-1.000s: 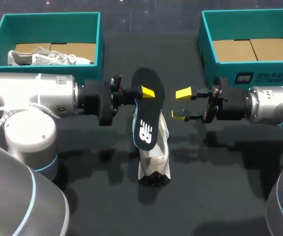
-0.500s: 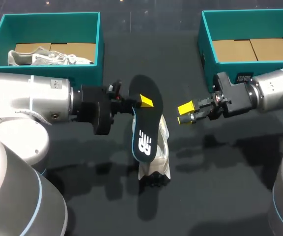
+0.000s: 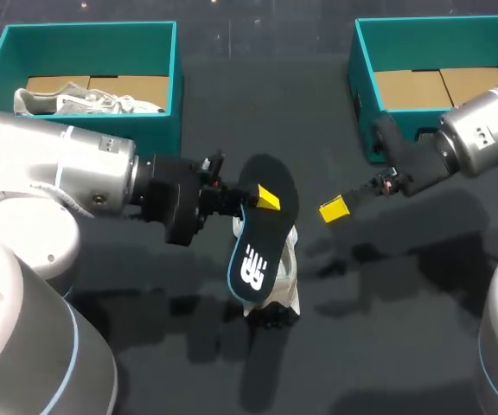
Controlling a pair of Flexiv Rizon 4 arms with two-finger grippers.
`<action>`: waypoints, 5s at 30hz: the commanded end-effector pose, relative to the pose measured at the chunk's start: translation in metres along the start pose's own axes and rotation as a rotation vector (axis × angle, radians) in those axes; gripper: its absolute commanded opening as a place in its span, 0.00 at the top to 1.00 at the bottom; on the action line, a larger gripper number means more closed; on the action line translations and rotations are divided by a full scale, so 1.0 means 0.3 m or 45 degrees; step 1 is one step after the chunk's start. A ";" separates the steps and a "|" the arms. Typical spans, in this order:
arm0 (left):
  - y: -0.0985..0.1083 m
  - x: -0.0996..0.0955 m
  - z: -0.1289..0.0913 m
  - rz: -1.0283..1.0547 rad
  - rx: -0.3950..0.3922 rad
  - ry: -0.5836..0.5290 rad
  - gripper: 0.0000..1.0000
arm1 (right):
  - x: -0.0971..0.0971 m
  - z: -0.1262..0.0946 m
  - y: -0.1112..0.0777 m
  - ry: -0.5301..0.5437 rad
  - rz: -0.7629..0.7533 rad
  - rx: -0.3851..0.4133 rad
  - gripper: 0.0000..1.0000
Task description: Take the shoe out of the shoebox, open the shoe tongue, remove and reinsert the insole, then place the shoe into the shoebox
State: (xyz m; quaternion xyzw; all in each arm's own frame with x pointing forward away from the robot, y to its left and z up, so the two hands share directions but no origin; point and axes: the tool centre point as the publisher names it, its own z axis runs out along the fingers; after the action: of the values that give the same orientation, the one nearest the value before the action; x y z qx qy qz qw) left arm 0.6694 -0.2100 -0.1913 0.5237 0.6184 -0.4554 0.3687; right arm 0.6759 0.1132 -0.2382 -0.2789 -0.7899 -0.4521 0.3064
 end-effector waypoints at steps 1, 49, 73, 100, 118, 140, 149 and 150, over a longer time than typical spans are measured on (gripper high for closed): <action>0.008 -0.018 -0.038 0.000 0.021 0.041 1.00 | 0.043 -0.026 -0.008 -0.111 -0.082 0.062 0.00; -0.144 0.067 0.052 -0.622 -0.003 -0.062 1.00 | -0.064 0.086 -0.208 -0.246 -0.732 0.464 0.00; -0.117 0.143 0.127 -0.813 0.031 -0.072 1.00 | -0.118 0.190 -0.199 -0.501 -0.942 0.586 0.00; -0.107 0.211 0.113 -0.937 0.015 -0.149 1.00 | -0.223 0.241 -0.198 -0.577 -0.761 0.568 0.00; -0.125 0.209 0.116 -0.979 0.020 -0.161 1.00 | -0.226 0.242 -0.217 -0.572 -0.783 0.576 0.00; -0.118 0.233 0.170 -1.095 0.076 -0.205 1.00 | -0.226 0.242 -0.217 -0.572 -0.783 0.576 0.00; -0.090 0.239 0.176 -1.139 0.056 -0.257 1.00 | -0.226 0.242 -0.217 -0.572 -0.783 0.576 0.00; -0.086 0.241 0.174 -1.149 0.056 -0.264 1.00 | -0.226 0.242 -0.217 -0.572 -0.783 0.576 0.00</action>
State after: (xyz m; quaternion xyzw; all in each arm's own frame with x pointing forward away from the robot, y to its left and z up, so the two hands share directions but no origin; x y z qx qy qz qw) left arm 0.6291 -0.2338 -0.2672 0.1654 0.7362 -0.6313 0.1792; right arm 0.6580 0.1378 -0.3523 -0.0482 -0.9623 -0.2656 0.0326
